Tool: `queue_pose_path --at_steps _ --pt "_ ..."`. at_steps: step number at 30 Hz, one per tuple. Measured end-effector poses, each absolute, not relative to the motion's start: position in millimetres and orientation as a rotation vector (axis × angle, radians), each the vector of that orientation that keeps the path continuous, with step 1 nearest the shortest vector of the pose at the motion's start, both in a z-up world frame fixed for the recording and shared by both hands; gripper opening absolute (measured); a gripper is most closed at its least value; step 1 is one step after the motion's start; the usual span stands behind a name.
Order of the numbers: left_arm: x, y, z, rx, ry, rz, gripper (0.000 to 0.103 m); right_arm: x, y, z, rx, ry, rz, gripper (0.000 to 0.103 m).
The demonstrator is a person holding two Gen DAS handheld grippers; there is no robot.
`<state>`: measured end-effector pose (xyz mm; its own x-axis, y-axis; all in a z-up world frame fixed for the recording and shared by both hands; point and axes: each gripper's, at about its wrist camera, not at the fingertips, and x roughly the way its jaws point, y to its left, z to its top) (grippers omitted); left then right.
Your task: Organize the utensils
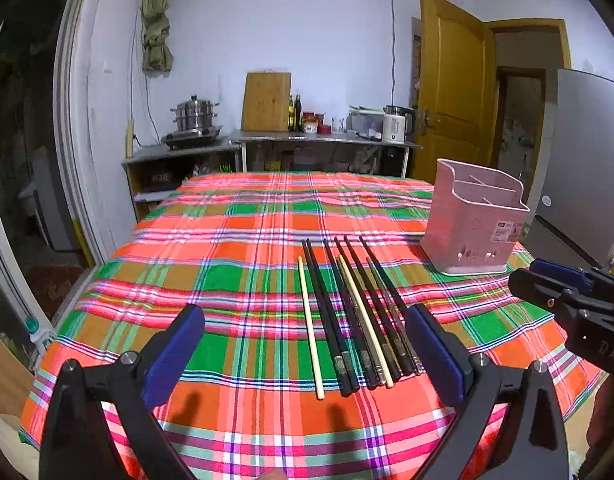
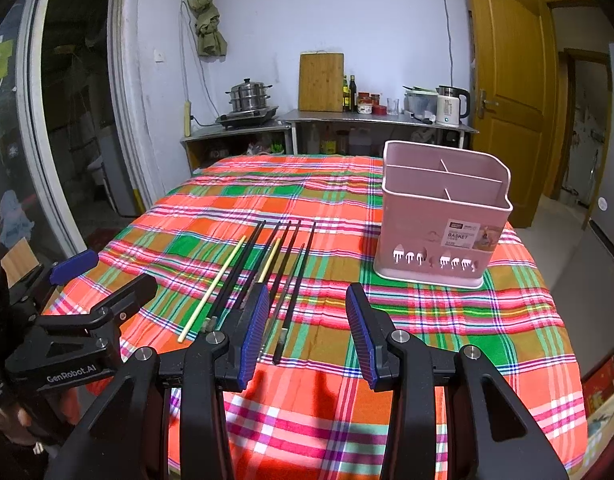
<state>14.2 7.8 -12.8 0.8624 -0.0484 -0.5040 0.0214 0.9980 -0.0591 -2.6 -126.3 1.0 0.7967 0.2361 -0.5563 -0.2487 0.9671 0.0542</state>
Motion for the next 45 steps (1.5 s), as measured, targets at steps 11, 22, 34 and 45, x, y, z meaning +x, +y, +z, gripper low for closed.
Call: queue_pose_path --at_steps 11,22,34,45 --pt "64 20 -33 -0.05 0.634 -0.029 0.097 37 -122 -19 0.0 0.671 0.282 0.041" --pt "119 34 -65 -0.093 0.812 -0.056 0.081 92 -105 -46 0.02 0.769 0.321 0.041" --pt "144 32 -76 -0.088 0.879 -0.091 0.051 131 -81 -58 0.042 0.835 0.389 0.014" --pt "150 42 -75 -0.094 0.879 -0.046 0.021 155 -72 -72 0.078 0.892 0.404 0.01"
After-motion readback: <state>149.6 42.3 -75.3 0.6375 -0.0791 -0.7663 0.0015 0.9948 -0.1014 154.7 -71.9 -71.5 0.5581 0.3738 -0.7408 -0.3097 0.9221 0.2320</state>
